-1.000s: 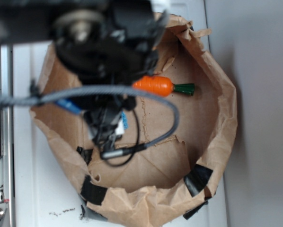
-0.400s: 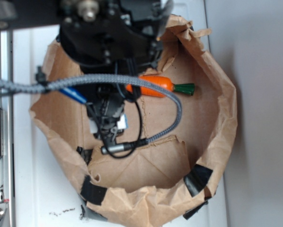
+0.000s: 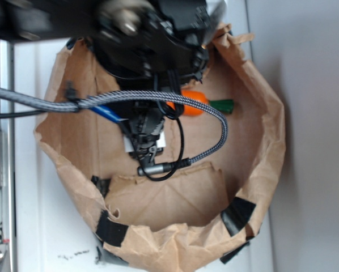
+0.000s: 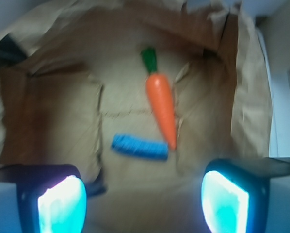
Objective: Grab the carrot.
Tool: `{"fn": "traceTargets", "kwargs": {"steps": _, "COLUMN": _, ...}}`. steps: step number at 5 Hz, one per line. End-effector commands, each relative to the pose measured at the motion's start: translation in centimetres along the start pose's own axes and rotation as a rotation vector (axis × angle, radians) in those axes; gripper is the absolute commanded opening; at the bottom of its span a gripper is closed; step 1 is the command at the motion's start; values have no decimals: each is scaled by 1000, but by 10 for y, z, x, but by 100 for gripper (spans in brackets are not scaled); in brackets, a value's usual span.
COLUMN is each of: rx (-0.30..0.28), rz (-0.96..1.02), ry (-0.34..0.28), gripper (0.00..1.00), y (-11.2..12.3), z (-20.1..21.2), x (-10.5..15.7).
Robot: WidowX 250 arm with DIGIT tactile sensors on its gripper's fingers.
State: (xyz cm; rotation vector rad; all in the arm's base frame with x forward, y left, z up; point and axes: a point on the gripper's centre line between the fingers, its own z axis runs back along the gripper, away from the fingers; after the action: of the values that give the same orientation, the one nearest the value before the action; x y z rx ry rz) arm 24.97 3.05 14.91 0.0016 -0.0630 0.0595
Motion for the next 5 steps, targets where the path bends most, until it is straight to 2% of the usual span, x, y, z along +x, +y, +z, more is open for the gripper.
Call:
{"fn": "traceTargets", "kwargs": {"steps": 1, "rx": 23, "rz": -9, "ry": -88, "gripper": 100, "y": 9, "z": -28, "x": 0}}
{"fn": "traceTargets", "kwargs": {"steps": 2, "rx": 35, "rz": -31, "ry": -116, "gripper": 100, "y": 14, "z": -52, "x": 17}}
{"fn": "traceTargets", "kwargs": {"steps": 3, "rx": 26, "rz": -35, "ry": -145, "gripper": 100, "y": 20, "z": -63, "x": 20}}
{"fn": "traceTargets", "kwargs": {"steps": 4, "rx": 48, "rz": -41, "ry": -191, "gripper": 100, "y": 28, "z": -74, "x": 16}}
{"fn": "traceTargets", "kwargs": {"steps": 5, "rx": 60, "rz": -30, "ry": -194, "gripper": 100, "y": 23, "z": -80, "x": 19}}
